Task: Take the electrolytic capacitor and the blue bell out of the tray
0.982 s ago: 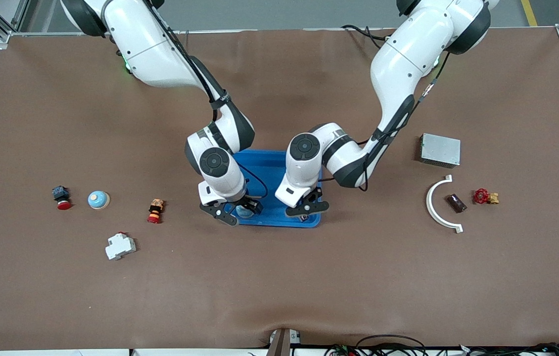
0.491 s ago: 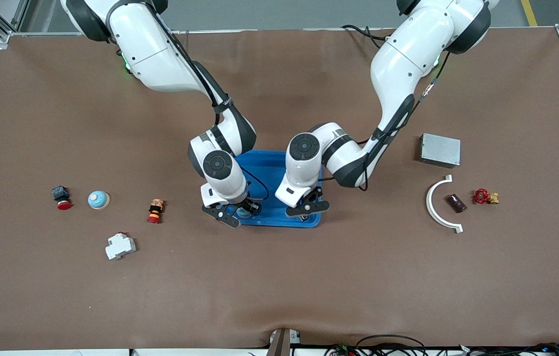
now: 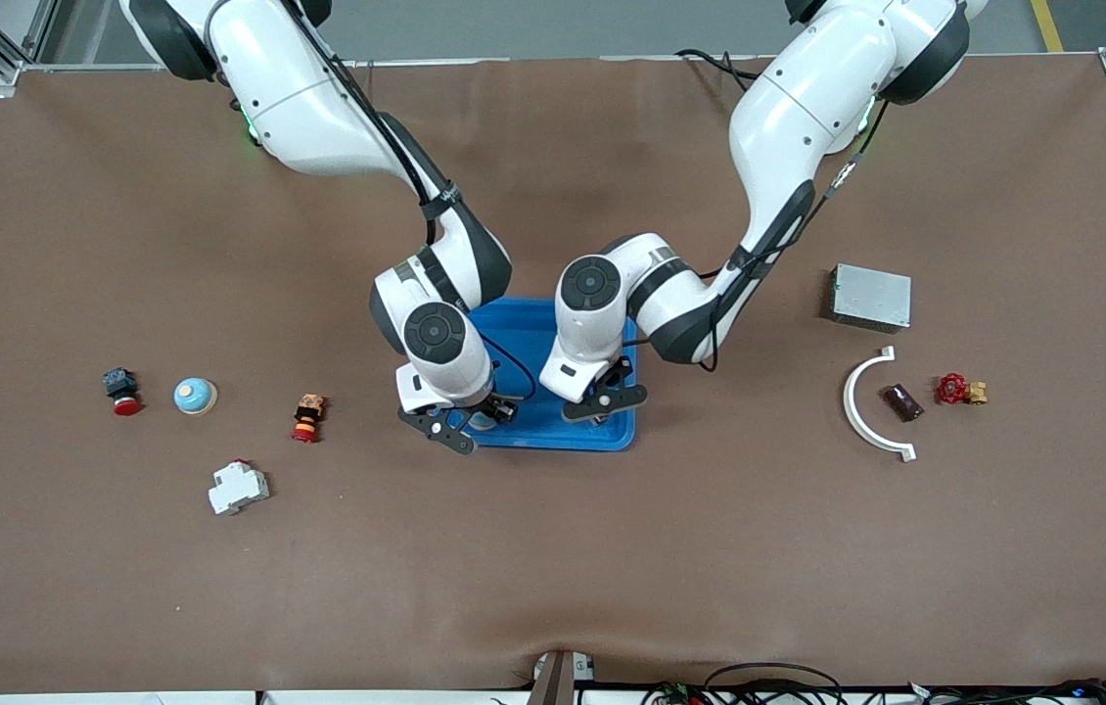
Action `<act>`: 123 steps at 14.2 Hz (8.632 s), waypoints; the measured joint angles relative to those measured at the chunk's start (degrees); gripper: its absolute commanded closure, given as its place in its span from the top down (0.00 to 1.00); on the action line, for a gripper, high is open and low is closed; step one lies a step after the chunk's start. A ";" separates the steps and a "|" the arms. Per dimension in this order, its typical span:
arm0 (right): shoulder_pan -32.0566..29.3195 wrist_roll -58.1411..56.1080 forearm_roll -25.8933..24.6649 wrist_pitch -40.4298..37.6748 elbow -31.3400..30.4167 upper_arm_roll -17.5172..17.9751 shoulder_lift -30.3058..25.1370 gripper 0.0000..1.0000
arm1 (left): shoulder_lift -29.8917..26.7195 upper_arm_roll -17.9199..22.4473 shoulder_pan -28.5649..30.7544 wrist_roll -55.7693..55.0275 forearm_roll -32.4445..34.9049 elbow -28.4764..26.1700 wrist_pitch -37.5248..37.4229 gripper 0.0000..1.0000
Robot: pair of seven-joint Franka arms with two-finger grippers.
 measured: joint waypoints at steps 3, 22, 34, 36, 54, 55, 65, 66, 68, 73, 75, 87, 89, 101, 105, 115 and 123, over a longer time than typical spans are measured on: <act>-3.34 -7.72 -0.05 -5.69 2.14 -0.63 -2.18 0.00 | -1.54 -0.13 0.02 -0.64 0.00 0.07 -2.45 0.00; -38.82 -80.68 -3.58 2.79 -14.07 -1.18 -11.84 0.00 | -16.72 -3.53 19.61 13.51 -1.06 -5.36 -11.61 0.00; -47.09 -97.85 2.77 9.86 -10.86 -0.96 -3.22 0.00 | -18.24 -8.29 37.45 35.24 -0.53 -21.09 -5.78 0.00; -47.67 -97.90 2.78 9.78 -10.03 -0.97 -2.24 0.00 | -18.09 -8.26 39.12 36.37 0.11 -24.94 -1.30 0.00; -49.09 -98.08 2.96 2.75 -0.61 -0.97 4.05 0.00 | -14.68 -8.23 43.19 37.09 5.15 -26.98 2.69 1.00; -49.24 -98.16 2.96 2.74 -0.33 -0.97 4.35 0.00 | -14.72 -8.25 43.19 37.03 5.15 -26.84 2.71 1.00; -49.89 -99.84 2.96 2.74 0.77 -0.97 5.37 0.10 | -26.26 -10.92 43.28 36.63 1.59 -22.04 -4.14 1.00; -49.92 -99.86 2.96 2.75 0.79 -0.97 5.39 0.78 | -27.84 -11.52 43.29 36.63 0.58 -19.98 -6.77 1.00; -50.01 -99.85 3.43 2.75 0.80 -0.97 5.45 1.00 | -30.38 -12.56 43.24 36.73 -1.00 -14.17 -13.36 1.00; -50.05 -98.71 5.45 2.36 1.43 -0.40 5.51 1.00 | -31.58 -12.62 45.55 47.96 -1.84 -2.11 -25.22 1.00; -49.30 -95.67 5.44 -1.25 2.54 0.15 5.08 1.00 | -31.81 -12.60 47.86 53.25 -3.99 -0.65 -26.55 1.00; -36.21 -67.53 -2.26 -16.73 4.27 0.27 -9.30 1.00 | -44.97 -1.72 43.45 64.44 -20.63 -0.39 -37.84 1.00; -35.65 -65.52 -2.26 -17.53 3.53 0.34 -12.50 1.00 | -46.73 6.37 35.15 64.60 -21.41 -1.37 -40.92 1.00; -33.56 -62.19 -2.37 -36.63 2.80 0.26 -33.90 1.00 | -55.26 16.99 26.29 67.84 -24.29 -8.80 -42.54 1.00; -33.60 -61.21 -2.37 -38.71 2.95 -0.03 -37.94 1.00 | -55.28 17.17 26.33 67.84 -24.29 -8.78 -42.89 1.00; -35.75 -60.96 -2.37 -39.27 -1.57 -0.53 -40.92 1.00 | -53.88 17.26 26.41 67.91 -22.36 -7.60 -42.85 1.00; -35.93 -61.79 -3.07 -40.08 -2.64 -0.53 -41.84 1.00 | -52.85 16.93 26.12 68.00 -22.36 -6.12 -42.92 1.00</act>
